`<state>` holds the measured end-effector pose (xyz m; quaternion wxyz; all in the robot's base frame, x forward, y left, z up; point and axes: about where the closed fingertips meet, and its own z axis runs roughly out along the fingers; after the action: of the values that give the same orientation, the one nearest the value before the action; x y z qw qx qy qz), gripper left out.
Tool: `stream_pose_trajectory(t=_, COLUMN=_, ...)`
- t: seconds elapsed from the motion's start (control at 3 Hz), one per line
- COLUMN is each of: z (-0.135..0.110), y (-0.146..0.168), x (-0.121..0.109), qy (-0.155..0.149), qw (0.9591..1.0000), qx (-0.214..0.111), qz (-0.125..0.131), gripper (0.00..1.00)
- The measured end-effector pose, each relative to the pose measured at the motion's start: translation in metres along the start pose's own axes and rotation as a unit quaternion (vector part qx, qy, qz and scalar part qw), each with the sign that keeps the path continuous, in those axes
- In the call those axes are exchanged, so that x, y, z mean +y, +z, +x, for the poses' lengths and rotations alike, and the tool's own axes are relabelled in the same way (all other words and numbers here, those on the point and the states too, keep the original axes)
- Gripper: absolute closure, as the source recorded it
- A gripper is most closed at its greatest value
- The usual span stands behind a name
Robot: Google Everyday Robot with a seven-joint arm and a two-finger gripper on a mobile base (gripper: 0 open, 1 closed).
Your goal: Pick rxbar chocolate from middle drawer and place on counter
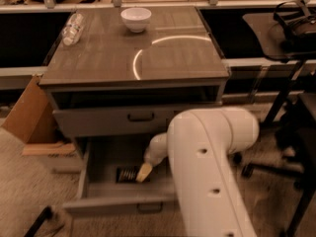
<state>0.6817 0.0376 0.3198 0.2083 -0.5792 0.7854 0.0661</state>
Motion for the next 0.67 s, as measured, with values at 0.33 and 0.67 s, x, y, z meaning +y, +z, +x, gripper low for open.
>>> stream_pose_trajectory(t=0.33, z=-0.0037, y=-0.0082, x=-0.0012, qy=0.000, qw=1.0000, qx=0.000, qz=0.000, gripper=0.00)
stream_pose_trajectory(t=0.67, z=-0.0050, y=-0.0109, x=-0.0016, qy=0.000, qw=1.0000, qx=0.000, qz=0.000, gripper=0.00)
